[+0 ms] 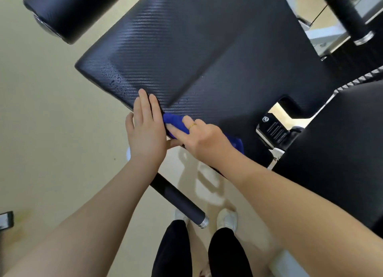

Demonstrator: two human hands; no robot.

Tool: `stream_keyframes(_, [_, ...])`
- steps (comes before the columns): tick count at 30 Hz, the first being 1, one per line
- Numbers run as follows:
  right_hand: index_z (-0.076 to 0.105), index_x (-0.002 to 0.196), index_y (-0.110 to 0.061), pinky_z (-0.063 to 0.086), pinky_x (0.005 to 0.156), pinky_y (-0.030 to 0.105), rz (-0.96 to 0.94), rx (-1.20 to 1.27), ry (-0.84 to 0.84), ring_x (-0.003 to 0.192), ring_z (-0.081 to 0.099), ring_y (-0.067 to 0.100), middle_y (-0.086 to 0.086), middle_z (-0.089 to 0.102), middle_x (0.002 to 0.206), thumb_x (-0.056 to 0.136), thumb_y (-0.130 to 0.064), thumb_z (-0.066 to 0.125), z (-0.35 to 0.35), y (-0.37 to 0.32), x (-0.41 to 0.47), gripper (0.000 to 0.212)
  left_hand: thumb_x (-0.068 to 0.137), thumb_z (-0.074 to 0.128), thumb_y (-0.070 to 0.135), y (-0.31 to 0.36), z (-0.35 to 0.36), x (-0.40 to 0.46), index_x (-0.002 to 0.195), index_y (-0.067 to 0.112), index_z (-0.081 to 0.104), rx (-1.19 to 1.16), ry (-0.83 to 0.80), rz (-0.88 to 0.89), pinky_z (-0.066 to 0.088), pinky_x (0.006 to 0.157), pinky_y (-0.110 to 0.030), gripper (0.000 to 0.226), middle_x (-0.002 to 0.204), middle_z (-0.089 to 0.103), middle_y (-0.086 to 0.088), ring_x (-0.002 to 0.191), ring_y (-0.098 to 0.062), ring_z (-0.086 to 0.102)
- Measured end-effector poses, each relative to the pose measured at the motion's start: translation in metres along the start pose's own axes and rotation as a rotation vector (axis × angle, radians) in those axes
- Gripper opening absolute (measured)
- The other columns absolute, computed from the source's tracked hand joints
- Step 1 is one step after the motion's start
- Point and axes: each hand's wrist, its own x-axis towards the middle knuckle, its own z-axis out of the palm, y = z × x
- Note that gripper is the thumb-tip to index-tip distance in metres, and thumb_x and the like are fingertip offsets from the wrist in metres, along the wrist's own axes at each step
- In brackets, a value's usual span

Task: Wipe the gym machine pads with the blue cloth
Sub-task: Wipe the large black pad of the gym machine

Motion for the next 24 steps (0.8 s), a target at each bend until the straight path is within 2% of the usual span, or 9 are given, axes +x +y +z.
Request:
stream_keyframes(3, [0.065,0.118,-0.028,0.029,0.039,0.021,-0.189,-0.033,0.025,0.047,0.046,0.02,0.01,0.067,0.086,0.089,-0.019,0.045,-0.001,0.024,0.006,0.036,0.058,0.072,0.061,0.001,-0.001,0.002,0.147,0.001,0.009,0.02,-0.03,0.003,0.023,0.109,-0.042,0.125,0.157,0.003,-0.018,0.144,-0.03,0.014])
stream_keyframes(5, [0.061,0.123,-0.034,0.023,0.043,0.022,-0.131,-0.109,-0.062,0.049,0.049,0.02,0.009,0.064,0.088,0.08,-0.017,0.039,-0.01,0.042,0.016,0.051,0.058,0.072,0.061,0.001,-0.002,0.002,0.147,0.002,0.008,0.029,-0.039,0.005,0.023,0.11,-0.042,0.125,0.157,0.002,-0.018,0.144,-0.03,0.013])
stream_keyframes(9, [0.027,0.143,-0.043,0.033,0.058,0.032,0.401,0.0,-0.335,0.078,0.049,0.029,0.012,0.044,0.123,0.095,-0.017,0.037,-0.027,0.065,0.042,0.056,0.059,0.067,0.067,-0.002,-0.003,0.002,0.147,0.002,0.01,0.093,-0.044,0.027,0.024,0.109,-0.042,0.123,0.157,0.005,-0.019,0.143,-0.032,0.015])
stream_keyframes(12, [0.022,0.145,-0.042,0.033,0.066,0.034,0.636,0.155,-0.303,0.072,0.038,0.026,0.011,0.041,0.126,0.096,-0.019,0.038,-0.03,0.051,0.047,0.056,0.058,0.066,0.069,-0.002,-0.005,0.004,0.147,0.003,0.008,0.099,-0.067,0.023,0.023,0.109,-0.043,0.124,0.157,0.003,-0.017,0.143,-0.03,0.014])
stream_keyframes(14, [0.024,0.145,-0.041,0.037,0.069,0.035,0.583,0.251,-0.337,0.071,0.037,0.026,0.01,0.042,0.126,0.095,-0.02,0.04,-0.028,0.031,0.043,0.057,0.057,0.068,0.069,-0.002,-0.006,0.005,0.147,0.004,0.008,0.088,-0.073,0.014,0.022,0.109,-0.043,0.126,0.157,0.002,-0.015,0.142,-0.029,0.014])
stream_keyframes(17, [0.04,0.14,-0.037,0.044,0.062,0.035,0.231,0.243,-0.307,0.066,0.051,0.03,0.014,0.053,0.113,0.086,-0.017,0.056,-0.03,0.017,0.036,0.059,0.054,0.07,0.069,-0.002,-0.01,0.007,0.146,0.004,0.011,0.099,-0.083,0.021,0.022,0.107,-0.043,0.127,0.157,0.005,-0.016,0.14,-0.029,0.018])
stream_keyframes(19, [0.037,0.138,-0.044,0.047,0.067,0.036,0.211,0.188,-0.309,0.077,0.059,0.033,0.012,0.051,0.111,0.087,-0.02,0.054,-0.032,0.04,0.047,0.059,0.051,0.071,0.069,-0.003,-0.01,0.009,0.144,0.002,0.016,0.112,-0.068,0.037,0.025,0.106,-0.044,0.127,0.156,0.01,-0.018,0.138,-0.031,0.023])
stream_keyframes(21, [0.028,0.14,-0.05,0.044,0.08,0.04,0.469,0.222,-0.359,0.094,0.056,0.039,0.01,0.044,0.119,0.092,-0.022,0.042,-0.03,0.069,0.057,0.057,0.048,0.07,0.071,-0.004,-0.008,0.01,0.143,0.0,0.021,0.146,-0.054,0.045,0.029,0.104,-0.046,0.128,0.154,0.017,-0.02,0.135,-0.034,0.029])
stream_keyframes(24, [0.028,0.141,-0.047,0.042,0.082,0.041,0.825,0.275,-0.228,0.096,0.054,0.042,0.012,0.044,0.119,0.093,-0.02,0.039,-0.03,0.09,0.065,0.057,0.042,0.066,0.078,-0.006,-0.005,0.01,0.137,-0.002,0.031,0.207,-0.036,0.042,0.038,0.098,-0.046,0.129,0.148,0.031,-0.024,0.126,-0.036,0.041])
